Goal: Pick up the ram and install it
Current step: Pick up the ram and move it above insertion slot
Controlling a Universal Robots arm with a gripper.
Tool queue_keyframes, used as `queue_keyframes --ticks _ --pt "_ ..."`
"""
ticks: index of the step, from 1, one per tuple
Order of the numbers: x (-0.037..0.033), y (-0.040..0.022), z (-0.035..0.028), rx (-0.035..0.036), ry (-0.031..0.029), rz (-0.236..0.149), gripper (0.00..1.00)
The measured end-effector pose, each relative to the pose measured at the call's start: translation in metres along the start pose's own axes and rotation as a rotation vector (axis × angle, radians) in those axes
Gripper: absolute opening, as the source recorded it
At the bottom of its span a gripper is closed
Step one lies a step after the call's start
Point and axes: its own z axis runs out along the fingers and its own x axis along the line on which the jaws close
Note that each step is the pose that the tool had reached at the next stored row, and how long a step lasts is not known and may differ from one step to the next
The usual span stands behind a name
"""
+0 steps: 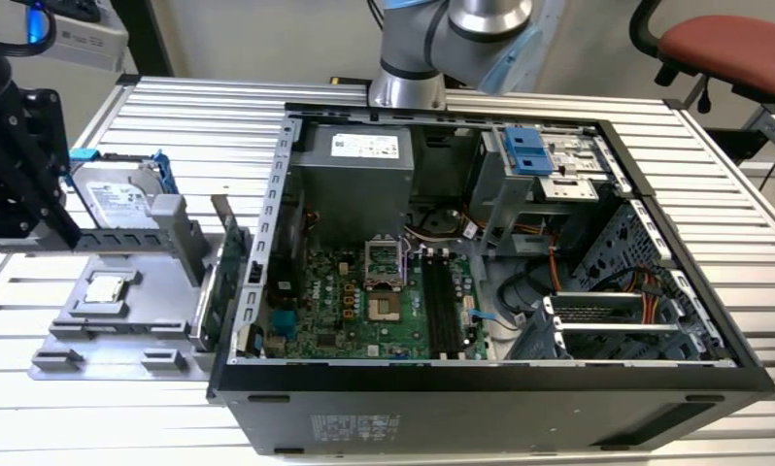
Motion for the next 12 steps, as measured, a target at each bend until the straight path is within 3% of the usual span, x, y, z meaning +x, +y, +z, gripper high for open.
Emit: queue_keyframes --ticks 12 --pt "-0.0004 -0.0174 -0.0065 -0.0019 0.0001 -0.001 0.0"
